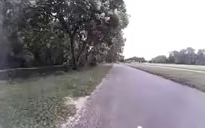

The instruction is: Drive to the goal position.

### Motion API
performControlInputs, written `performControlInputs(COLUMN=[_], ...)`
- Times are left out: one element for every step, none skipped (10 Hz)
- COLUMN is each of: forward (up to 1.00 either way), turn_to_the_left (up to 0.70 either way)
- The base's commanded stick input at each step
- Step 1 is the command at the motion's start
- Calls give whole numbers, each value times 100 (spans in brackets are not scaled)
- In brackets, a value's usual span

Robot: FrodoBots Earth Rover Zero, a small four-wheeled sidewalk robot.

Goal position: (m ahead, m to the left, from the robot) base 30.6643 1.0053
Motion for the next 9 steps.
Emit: performControlInputs(forward=[70, 70, 70, 70, 70, 70, 70, 70, 70], turn_to_the_left=[-15, -15, -15, -15, -15, -15, -15, -15, -15])
